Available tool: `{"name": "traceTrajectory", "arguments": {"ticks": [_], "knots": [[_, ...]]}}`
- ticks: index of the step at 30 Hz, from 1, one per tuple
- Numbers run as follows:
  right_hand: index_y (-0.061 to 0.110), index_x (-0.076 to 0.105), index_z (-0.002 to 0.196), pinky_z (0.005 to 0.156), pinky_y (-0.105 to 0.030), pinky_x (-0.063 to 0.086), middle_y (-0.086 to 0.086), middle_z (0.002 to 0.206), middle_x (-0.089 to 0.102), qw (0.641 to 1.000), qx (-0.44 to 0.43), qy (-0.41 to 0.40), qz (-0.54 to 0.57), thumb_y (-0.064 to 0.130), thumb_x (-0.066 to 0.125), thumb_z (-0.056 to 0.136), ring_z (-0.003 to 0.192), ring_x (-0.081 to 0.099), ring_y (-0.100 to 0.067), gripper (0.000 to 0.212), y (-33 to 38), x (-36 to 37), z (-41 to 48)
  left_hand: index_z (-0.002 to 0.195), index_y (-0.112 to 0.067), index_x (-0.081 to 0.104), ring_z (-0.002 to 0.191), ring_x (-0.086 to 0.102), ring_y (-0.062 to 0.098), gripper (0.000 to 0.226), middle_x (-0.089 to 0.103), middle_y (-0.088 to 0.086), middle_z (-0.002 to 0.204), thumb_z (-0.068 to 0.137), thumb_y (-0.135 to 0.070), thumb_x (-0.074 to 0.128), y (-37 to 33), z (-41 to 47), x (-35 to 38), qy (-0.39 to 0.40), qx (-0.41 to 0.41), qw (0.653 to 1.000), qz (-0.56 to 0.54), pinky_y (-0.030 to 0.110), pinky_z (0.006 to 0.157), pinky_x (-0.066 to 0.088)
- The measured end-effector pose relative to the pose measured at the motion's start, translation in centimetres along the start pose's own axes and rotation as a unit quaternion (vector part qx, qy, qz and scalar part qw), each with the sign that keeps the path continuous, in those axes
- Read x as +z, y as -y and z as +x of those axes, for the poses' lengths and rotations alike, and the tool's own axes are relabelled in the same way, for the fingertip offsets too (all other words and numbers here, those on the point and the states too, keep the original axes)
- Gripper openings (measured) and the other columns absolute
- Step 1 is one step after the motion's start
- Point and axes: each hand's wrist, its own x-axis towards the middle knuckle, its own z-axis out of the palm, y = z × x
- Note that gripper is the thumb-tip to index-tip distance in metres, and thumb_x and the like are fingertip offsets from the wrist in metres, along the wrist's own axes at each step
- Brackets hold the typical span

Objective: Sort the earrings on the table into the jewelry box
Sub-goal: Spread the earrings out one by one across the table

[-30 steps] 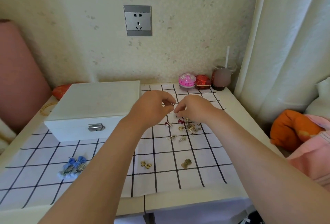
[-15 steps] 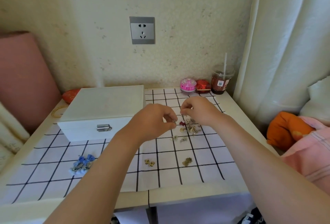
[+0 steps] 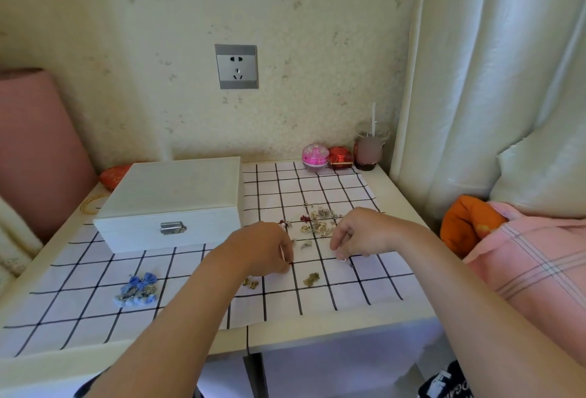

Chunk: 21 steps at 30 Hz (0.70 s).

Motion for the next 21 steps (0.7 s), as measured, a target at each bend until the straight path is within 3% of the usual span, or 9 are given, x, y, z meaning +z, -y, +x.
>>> {"name": "traceTrajectory", "arguments": {"ticks": [3,5,9,12,16,21], "knots": [[0.026,0.077,0.093,0.071,-0.022,0.050,0.014,0.087,0.069,0.999,-0.013,-0.052,0.008,0.028,0.081,0.081,0.082,0.064,-0.005,0.013,0.2,-0.2,0.8,0.097,-0.032,0.076,0.092,0.062,0.006,0.014,0.069,-0.016,0.095,0.083,-0.031,0.075,0.2,0.1,-0.1,0.006,-0.011,1.000,-0.011,0.026,0.081,0.052],[0.029,0.077,0.092,0.083,-0.028,0.052,0.015,0.092,0.069,0.991,-0.030,-0.130,-0.014,0.032,0.077,0.084,0.090,0.064,-0.007,0.009,0.5,-0.3,1.9,0.097,-0.033,0.076,0.093,0.063,0.007,0.015,0.069,-0.017,0.093,0.082,-0.029,0.076,0.4,0.2,-0.2,0.009,-0.015,1.000,-0.006,0.030,0.086,0.054],[0.031,0.074,0.104,0.082,-0.032,0.051,0.010,0.106,0.068,0.964,-0.054,-0.243,-0.094,0.030,0.067,0.093,0.097,0.063,-0.012,0.013,1.8,-0.2,4.3,0.096,-0.032,0.074,0.094,0.061,0.008,0.018,0.063,-0.019,0.086,0.079,-0.028,0.078,1.0,0.7,-0.4,0.030,-0.019,0.999,0.001,0.033,0.088,0.054],[0.032,0.072,0.113,0.079,-0.031,0.048,0.007,0.114,0.068,0.955,-0.063,-0.240,-0.164,0.025,0.061,0.097,0.102,0.063,-0.016,0.020,2.3,0.1,6.9,0.105,-0.030,0.072,0.099,0.059,0.010,0.024,0.064,-0.015,0.095,0.081,-0.031,0.077,1.2,0.9,-0.6,0.030,-0.001,0.999,-0.027,0.030,0.092,0.051],[0.035,0.070,0.119,0.085,-0.033,0.051,0.006,0.123,0.067,0.951,-0.046,-0.210,-0.221,0.025,0.059,0.098,0.109,0.063,-0.017,0.025,3.0,0.0,9.2,0.108,-0.027,0.070,0.096,0.057,0.009,0.017,0.066,-0.010,0.104,0.091,-0.025,0.067,1.3,1.7,-0.7,-0.059,0.024,0.995,-0.072,0.020,0.083,0.044],[0.038,0.075,0.104,0.080,-0.031,0.052,0.009,0.111,0.071,0.950,-0.039,-0.205,-0.233,0.025,0.064,0.093,0.099,0.064,-0.015,0.021,3.4,-0.5,10.4,0.108,-0.024,0.072,0.089,0.056,0.006,0.019,0.068,-0.006,0.109,0.096,-0.017,0.059,1.6,3.3,-0.6,-0.107,0.025,0.989,-0.101,0.018,0.081,0.043]]}}
